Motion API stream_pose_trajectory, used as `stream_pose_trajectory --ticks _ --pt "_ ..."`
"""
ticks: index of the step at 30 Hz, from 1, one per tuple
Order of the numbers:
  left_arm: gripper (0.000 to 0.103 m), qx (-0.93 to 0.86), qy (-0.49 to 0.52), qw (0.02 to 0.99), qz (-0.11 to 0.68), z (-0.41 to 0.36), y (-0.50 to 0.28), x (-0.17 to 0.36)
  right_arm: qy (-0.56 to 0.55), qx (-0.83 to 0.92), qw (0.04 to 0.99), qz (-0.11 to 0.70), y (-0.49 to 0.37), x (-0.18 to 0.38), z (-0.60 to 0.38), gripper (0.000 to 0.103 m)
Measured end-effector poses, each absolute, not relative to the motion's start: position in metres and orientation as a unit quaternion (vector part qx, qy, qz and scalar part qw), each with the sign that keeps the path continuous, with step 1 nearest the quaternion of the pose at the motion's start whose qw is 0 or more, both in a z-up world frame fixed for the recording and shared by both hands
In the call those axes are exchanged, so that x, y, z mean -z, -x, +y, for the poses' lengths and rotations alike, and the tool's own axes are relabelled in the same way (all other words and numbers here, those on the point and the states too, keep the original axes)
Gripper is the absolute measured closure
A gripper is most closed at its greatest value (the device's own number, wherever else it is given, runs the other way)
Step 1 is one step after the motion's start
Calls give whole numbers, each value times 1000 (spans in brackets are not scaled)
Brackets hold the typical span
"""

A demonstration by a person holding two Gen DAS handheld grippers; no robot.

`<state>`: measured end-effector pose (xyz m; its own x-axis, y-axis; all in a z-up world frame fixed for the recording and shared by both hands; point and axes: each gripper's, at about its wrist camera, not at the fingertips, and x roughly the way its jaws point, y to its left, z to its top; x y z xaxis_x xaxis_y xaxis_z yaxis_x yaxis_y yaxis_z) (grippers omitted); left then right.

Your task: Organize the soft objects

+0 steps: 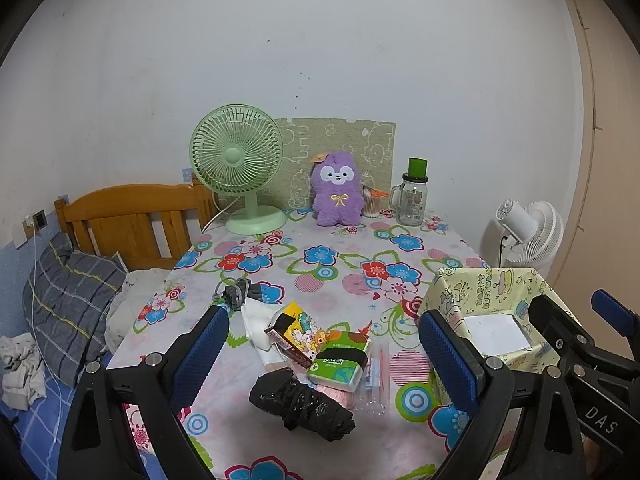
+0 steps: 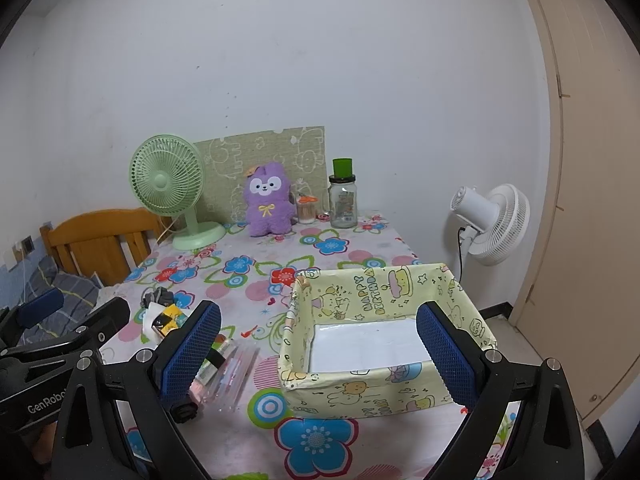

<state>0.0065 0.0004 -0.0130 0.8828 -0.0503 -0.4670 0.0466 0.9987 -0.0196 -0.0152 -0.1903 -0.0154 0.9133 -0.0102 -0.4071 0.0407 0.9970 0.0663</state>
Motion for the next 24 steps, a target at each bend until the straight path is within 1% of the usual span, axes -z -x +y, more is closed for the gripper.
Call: stream_pose_trajectory --ticks 7,15,17,20,24 --pt "1 22 2 970 244 0 -7 15 -38 14 977 208 14 15 -191 4" --pt "1 11 -3 968 250 4 -12 21 -35 11 977 210 11 18 -188 4" --pt "1 19 0 967 253 7 -12 24 -27 11 976 215 8 22 -184 13" --pt "1 13 -8 968 251 8 -13 28 -23 7 974 225 2 27 -178 17" --pt "1 5 -12 965 261 13 -19 36 -32 -1 972 235 -4 33 -173 17"
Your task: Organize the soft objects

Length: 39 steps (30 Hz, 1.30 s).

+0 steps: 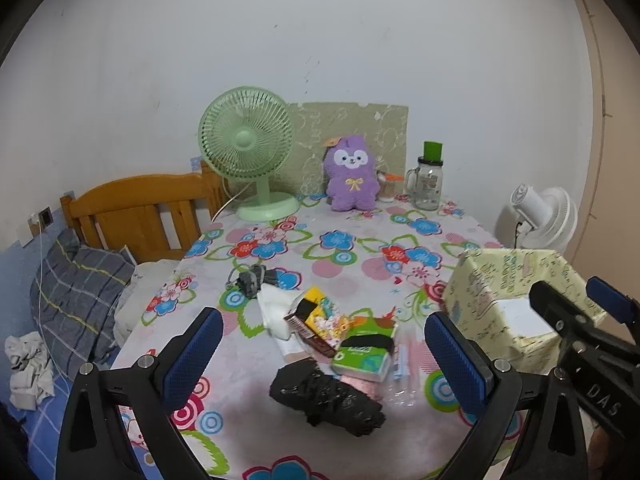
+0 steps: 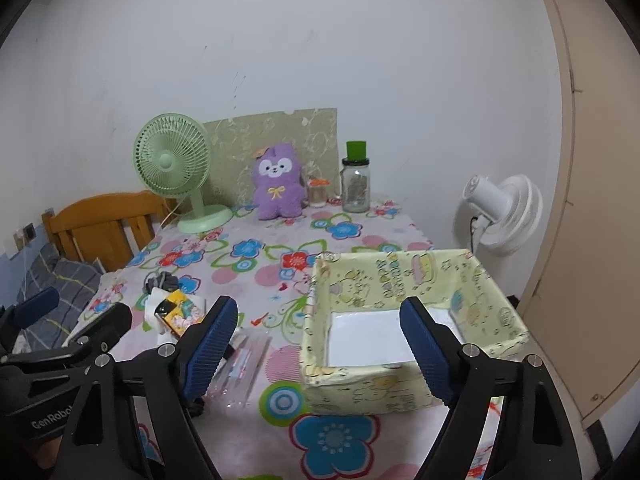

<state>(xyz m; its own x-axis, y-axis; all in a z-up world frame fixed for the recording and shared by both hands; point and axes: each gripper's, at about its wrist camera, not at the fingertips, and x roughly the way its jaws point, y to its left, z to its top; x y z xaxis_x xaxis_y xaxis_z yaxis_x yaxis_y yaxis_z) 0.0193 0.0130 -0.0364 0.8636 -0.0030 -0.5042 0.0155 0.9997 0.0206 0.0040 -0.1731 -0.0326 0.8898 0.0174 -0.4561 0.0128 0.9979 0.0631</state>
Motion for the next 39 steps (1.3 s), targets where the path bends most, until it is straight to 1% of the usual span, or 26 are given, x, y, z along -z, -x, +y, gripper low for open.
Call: stream_pose_trajectory --ticks 5,12,27,39 --pt "4 1 -11 960 279 23 -28 50 -36 -7 969 245 -14 39 -163 18" --pt "4 13 -28 954 299 27 -34 68 -38 -19 964 262 -27 52 -144 17" --pt "4 29 -23 935 353 47 -52 105 -10 -60 953 297 -46 82 -91 17" --pt "3 81 -27 922 378 38 -56 126 -22 -73 939 334 -49 109 -80 17"
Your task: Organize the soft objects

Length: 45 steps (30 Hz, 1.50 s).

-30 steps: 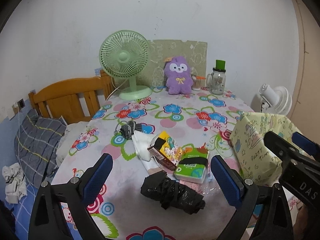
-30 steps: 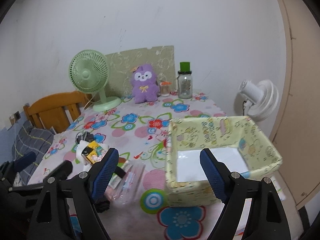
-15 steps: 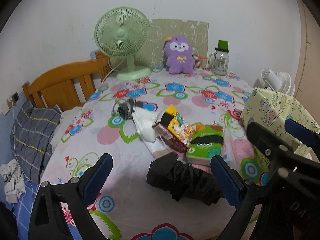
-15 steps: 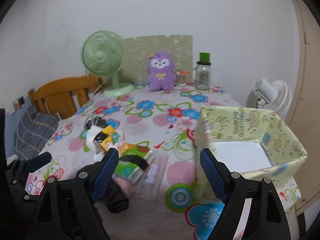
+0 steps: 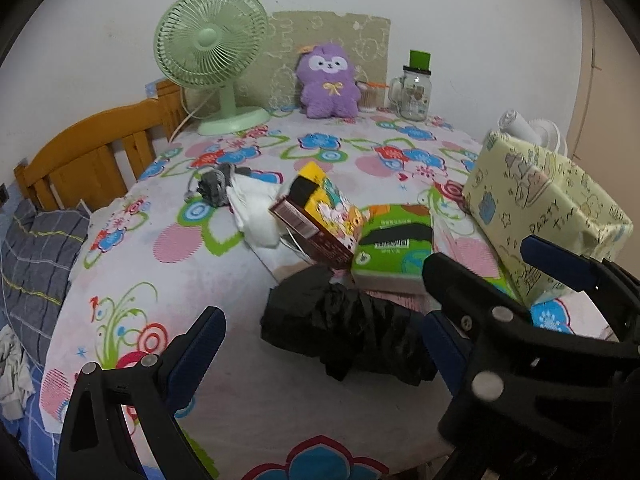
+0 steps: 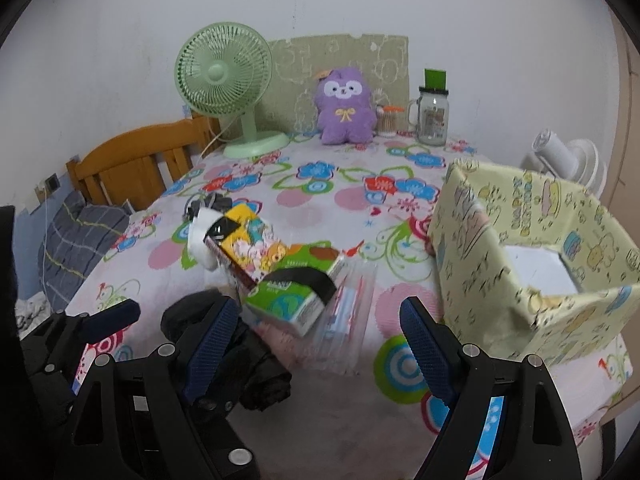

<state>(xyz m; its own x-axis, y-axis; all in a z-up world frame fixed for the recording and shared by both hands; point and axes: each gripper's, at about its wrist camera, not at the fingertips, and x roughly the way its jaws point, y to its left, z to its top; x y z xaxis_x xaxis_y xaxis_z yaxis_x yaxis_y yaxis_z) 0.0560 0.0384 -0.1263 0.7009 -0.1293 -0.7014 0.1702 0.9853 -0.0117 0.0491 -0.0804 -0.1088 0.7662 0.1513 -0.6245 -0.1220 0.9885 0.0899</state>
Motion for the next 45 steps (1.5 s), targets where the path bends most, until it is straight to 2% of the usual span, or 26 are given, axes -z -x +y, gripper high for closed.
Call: stream_pose_trajectory --ticks 8,9,11,17,23,45 --pt "5 89 -27 917 388 32 -63 139 -30 -71 931 357 -54 124 -79 17" --pt "8 92 -26 917 387 33 -63 139 -32 -70 930 359 -55 125 -80 17" --pt "19 101 -22 915 389 33 -64 141 -34 -71 929 362 -56 126 -80 17" --pt "39 108 -18 916 387 35 -64 142 -40 -72 926 369 -60 130 -80 17" --pt "49 104 -20 918 382 37 -65 139 -41 -72 925 371 -63 130 -79 17" --pt "53 56 -16 920 388 64 -90 139 -37 -68 916 393 -108 137 -59 17"
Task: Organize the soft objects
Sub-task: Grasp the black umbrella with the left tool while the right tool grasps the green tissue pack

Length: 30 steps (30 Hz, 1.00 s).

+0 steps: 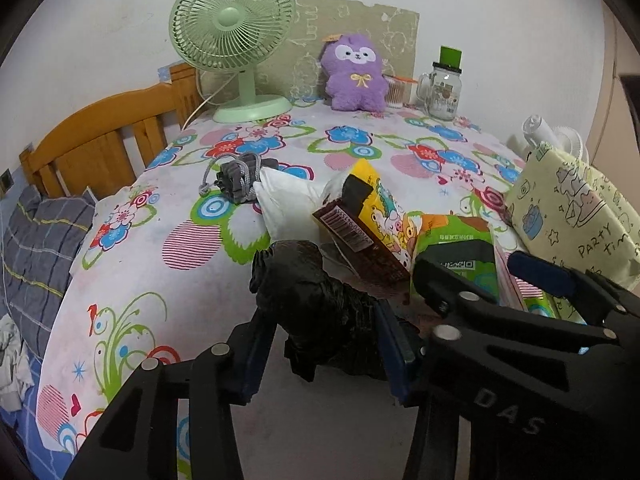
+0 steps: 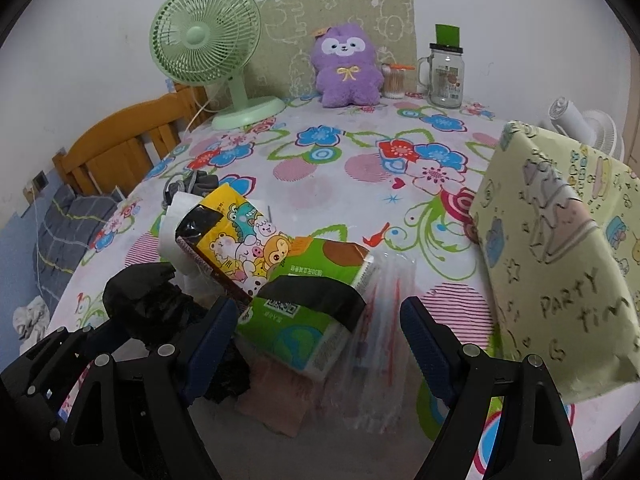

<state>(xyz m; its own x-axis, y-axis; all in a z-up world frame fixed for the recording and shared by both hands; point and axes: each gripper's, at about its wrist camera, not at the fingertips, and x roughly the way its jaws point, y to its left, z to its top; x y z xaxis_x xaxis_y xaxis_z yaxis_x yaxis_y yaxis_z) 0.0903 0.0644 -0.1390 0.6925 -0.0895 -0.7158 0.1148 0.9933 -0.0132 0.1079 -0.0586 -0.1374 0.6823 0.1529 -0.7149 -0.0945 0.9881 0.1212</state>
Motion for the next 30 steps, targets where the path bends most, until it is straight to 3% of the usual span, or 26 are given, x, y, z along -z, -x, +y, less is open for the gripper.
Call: stream_pose_trajectory --ticks 9,11,14,30 --pt "56 61 -18 916 397 61 -96 143 -15 -58 915 398 -118 143 -50 18" --pt "57 60 -20 916 396 61 -96 143 -15 -55 916 398 -118 143 -50 31" --pt "58 61 -21 917 394 59 -96 143 -12 -53 915 399 -118 144 -51 39" --pt "64 55 -27 923 380 49 -88 131 -5 -62 925 374 -105 129 -56 73"
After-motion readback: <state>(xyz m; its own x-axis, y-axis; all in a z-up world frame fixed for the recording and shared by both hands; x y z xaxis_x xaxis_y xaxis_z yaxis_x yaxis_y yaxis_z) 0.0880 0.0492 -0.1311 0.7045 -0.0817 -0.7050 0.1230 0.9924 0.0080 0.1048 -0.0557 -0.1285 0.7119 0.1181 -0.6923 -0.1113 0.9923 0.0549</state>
